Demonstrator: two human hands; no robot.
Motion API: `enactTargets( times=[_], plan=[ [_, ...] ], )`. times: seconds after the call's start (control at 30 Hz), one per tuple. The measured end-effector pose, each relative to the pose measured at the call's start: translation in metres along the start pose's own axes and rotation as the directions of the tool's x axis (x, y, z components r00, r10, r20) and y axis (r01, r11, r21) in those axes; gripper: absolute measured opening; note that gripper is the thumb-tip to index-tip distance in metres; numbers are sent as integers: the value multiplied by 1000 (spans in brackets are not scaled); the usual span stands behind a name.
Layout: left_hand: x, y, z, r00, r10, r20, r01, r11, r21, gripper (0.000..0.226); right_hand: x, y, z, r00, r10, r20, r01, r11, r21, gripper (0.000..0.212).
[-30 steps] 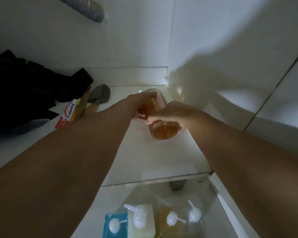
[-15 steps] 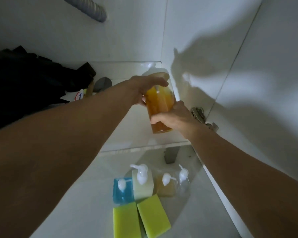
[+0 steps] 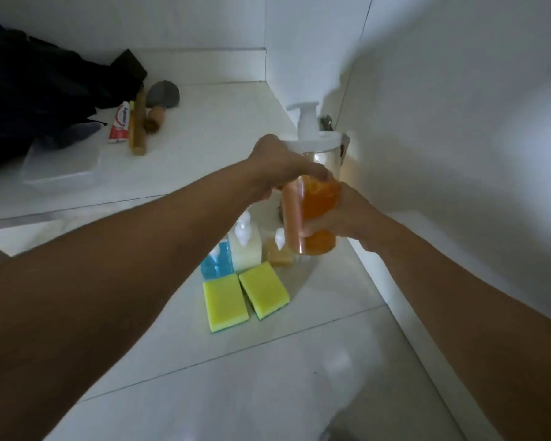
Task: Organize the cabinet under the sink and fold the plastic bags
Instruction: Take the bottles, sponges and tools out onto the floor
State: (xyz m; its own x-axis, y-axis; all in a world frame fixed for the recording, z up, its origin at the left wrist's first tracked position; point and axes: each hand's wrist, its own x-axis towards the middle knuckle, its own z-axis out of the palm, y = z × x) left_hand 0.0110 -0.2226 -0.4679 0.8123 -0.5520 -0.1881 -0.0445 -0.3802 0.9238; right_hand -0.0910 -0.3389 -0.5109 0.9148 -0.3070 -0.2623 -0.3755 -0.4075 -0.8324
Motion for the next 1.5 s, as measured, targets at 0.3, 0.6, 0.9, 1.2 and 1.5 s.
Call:
enactTargets(
  times=[0.3, 0.6, 0.9, 1.2, 1.5],
  plan=[
    [-22, -89, 79, 997, 74, 34, -78, 986, 149, 80, -19, 105, 28, 987, 135, -86, -137, 991, -9, 67],
    [-25, -112, 110, 989, 137, 61, -148, 959, 243, 84, -7, 160, 44, 974, 135, -184, -132, 991, 29, 75],
    [-13, -120, 112, 985, 127, 119, -149, 967, 206, 73, 6, 176, 50, 960, 188, -206, -197, 980, -23, 83],
    [-7, -126, 107, 985, -5, 171, -41, 964, 264, 72, 9, 167, 43, 942, 318, -107, -335, 906, -257, 56],
    [-3, -119, 34, 952, -168, 257, 28, 881, 472, 58, -3, 95, 39, 725, 667, 171, -470, 661, -584, 20]
  ],
)
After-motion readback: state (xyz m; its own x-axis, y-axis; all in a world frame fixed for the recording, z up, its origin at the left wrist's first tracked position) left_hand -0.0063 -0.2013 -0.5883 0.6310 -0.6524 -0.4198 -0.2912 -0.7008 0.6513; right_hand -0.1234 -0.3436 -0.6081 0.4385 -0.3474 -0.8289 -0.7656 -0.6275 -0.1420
